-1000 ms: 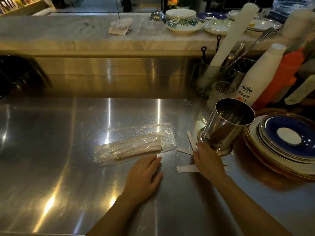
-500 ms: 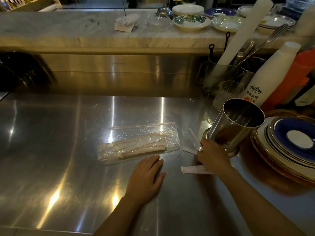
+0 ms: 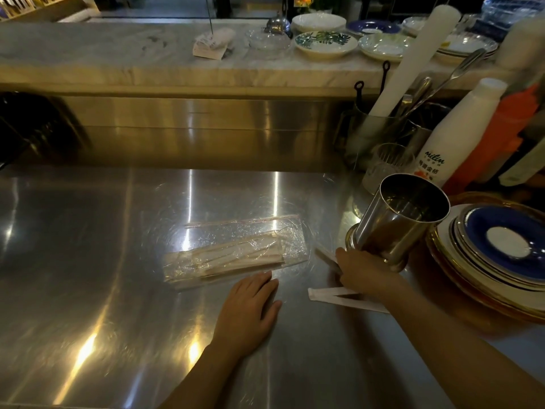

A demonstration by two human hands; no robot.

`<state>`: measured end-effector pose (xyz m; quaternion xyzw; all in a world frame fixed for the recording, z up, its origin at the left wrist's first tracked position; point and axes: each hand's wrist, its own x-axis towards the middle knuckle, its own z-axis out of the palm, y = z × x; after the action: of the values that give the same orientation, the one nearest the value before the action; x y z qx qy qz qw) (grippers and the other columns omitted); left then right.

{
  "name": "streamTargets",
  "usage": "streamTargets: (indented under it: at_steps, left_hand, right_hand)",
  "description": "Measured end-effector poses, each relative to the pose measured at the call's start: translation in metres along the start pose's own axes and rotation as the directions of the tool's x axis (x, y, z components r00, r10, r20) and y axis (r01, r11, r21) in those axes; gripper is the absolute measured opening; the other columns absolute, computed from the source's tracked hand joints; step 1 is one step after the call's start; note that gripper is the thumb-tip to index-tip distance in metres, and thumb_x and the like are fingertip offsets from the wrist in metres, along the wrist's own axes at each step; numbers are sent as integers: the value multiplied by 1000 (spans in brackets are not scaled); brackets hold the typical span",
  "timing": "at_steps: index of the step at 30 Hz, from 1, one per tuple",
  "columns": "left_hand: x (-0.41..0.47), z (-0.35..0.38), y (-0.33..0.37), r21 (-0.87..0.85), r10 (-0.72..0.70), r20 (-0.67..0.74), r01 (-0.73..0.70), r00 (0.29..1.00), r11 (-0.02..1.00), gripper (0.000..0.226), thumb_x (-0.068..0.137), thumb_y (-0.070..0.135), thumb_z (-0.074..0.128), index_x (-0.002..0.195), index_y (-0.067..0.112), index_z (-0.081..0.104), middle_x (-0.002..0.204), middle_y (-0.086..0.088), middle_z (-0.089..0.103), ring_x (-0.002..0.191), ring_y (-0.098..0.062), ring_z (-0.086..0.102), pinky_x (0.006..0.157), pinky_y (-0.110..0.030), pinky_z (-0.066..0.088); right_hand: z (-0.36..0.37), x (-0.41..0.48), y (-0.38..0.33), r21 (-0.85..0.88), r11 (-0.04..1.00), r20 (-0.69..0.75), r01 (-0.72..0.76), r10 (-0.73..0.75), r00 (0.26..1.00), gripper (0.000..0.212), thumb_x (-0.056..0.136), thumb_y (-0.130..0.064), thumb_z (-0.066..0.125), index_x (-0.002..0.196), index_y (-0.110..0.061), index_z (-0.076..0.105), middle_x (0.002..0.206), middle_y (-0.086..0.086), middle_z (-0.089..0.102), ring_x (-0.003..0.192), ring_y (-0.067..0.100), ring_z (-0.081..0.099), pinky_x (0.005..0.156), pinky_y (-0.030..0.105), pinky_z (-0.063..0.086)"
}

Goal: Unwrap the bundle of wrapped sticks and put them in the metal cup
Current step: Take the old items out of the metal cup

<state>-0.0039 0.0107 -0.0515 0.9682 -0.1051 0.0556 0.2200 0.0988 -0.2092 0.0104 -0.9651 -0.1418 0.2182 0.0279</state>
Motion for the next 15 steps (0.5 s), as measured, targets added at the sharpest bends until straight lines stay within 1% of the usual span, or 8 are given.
streamTargets:
  at_steps: [2, 3, 4, 6, 7, 9, 12, 15]
  left_hand:
    - [1, 0, 0, -1, -3, 1, 3, 1000, 1000, 40, 88, 43, 40, 120, 21, 53, 126, -2, 60, 113, -15, 53, 99, -30, 30]
    - [1, 1, 0, -1, -3, 0, 3, 1000, 1000, 40, 88, 43, 40, 120, 22, 52, 126, -1, 59, 114, -15, 53, 99, -30, 29]
    - [1, 1, 0, -1, -4, -1, 4, 1000, 1000, 40, 88, 43, 40, 120, 22, 52, 126, -1, 59, 114, -15, 52, 99, -30, 29]
    - [1, 1, 0, -3, -4, 3, 4, 1000, 1000, 41, 88, 43, 40, 121, 21, 52, 127, -2, 59, 115, -16, 53, 99, -30, 30]
    - [1, 1, 0, -1, -1, 2, 1, 1000, 1000, 41, 88, 43, 40, 121, 21, 53, 127, -2, 59, 115, -17, 53, 99, -30, 30]
    - [1, 0, 0, -2, 3, 1, -3, 1000, 1000, 42, 88, 43, 40, 121, 20, 53, 127, -3, 59, 116, -18, 53, 99, -30, 29]
    - [1, -1, 0, -3, 6, 2, -6, 1000, 1000, 43, 88, 43, 39, 121, 19, 54, 127, -4, 59, 115, -19, 53, 98, -30, 30]
    - [1, 0, 0, -5, 2, 4, -2, 1000, 1000, 44, 88, 44, 39, 121, 19, 54, 127, -4, 59, 116, -19, 53, 98, -29, 30]
  right_hand:
    - [0, 5, 2, 20, 1000, 24, 16, -16, 1000, 26, 87, -16, 51, 112, -12, 45, 101, 7, 60, 78, 17, 55, 60, 24, 38]
    - [-1, 7, 3, 50, 998, 38, 23, -25, 999, 24, 88, -18, 51, 110, -12, 46, 94, 5, 58, 74, 15, 54, 57, 22, 38]
    - [-2, 9, 5, 86, 996, 46, 31, -35, 998, 20, 88, -20, 51, 106, -12, 47, 85, 1, 55, 69, 13, 53, 53, 21, 37]
    - [-6, 13, 7, 163, 985, 34, 51, -57, 998, 10, 88, -26, 51, 89, -17, 47, 73, -4, 51, 63, 11, 52, 51, 22, 36]
    - [-10, 14, 7, 204, 977, 24, 61, -67, 997, 11, 87, -27, 51, 80, -22, 44, 71, -3, 51, 62, 12, 53, 52, 22, 37]
    - [-21, 13, 5, 271, 959, -11, 89, -89, 996, 23, 85, -21, 54, 69, -29, 38, 69, -2, 52, 60, 12, 54, 52, 22, 38]
    - [-47, 3, -5, 343, 925, -136, 161, -121, 983, 29, 84, -18, 57, 67, -32, 38, 70, -2, 52, 59, 10, 53, 53, 21, 40]
    - [-78, -16, -15, 405, 880, -323, 247, -115, 939, 27, 85, -15, 57, 67, -29, 42, 71, -3, 52, 63, 10, 54, 51, 14, 40]
